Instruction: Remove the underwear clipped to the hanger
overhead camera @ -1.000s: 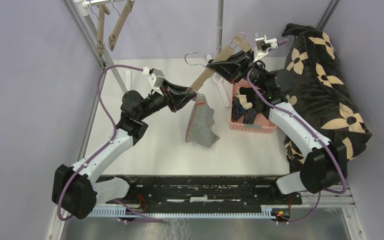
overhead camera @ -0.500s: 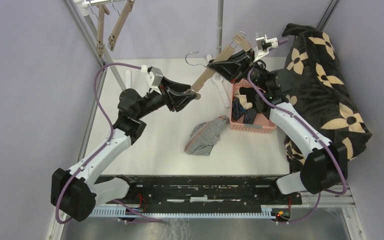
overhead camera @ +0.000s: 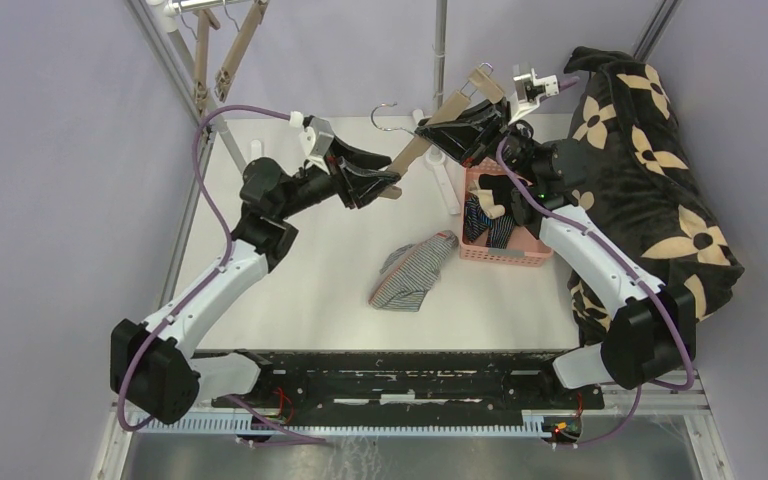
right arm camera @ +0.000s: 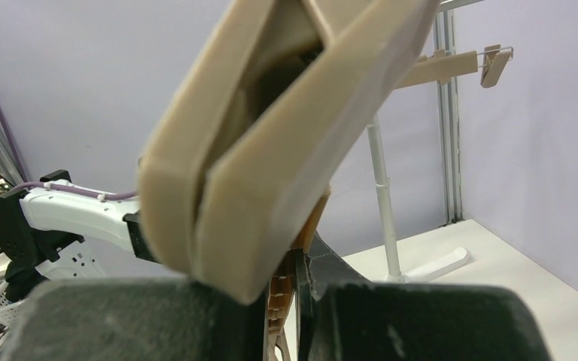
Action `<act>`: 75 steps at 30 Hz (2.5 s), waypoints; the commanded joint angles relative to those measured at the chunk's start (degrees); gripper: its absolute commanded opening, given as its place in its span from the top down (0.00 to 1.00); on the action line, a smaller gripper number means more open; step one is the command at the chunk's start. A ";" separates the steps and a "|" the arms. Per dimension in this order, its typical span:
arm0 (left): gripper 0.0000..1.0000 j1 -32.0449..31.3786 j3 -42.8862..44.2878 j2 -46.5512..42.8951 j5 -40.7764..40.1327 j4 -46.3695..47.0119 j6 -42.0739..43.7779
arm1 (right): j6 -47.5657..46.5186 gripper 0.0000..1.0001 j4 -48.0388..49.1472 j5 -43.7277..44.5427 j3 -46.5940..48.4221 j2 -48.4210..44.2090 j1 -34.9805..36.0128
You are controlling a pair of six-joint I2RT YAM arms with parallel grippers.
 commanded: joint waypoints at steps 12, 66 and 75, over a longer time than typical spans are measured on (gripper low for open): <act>0.66 0.05 5.89 5.62 8.68 8.76 -6.91 | 1.91 0.99 4.83 -1.25 1.27 -1.31 0.14; 0.97 0.01 19.24 -0.85 -1.23 -26.66 4.85 | -5.89 0.45 -2.64 2.94 -0.73 -2.10 0.93; 0.97 0.01 33.22 -0.43 -20.51 -53.50 10.30 | -20.92 0.19 -23.53 6.61 -3.64 -6.81 1.21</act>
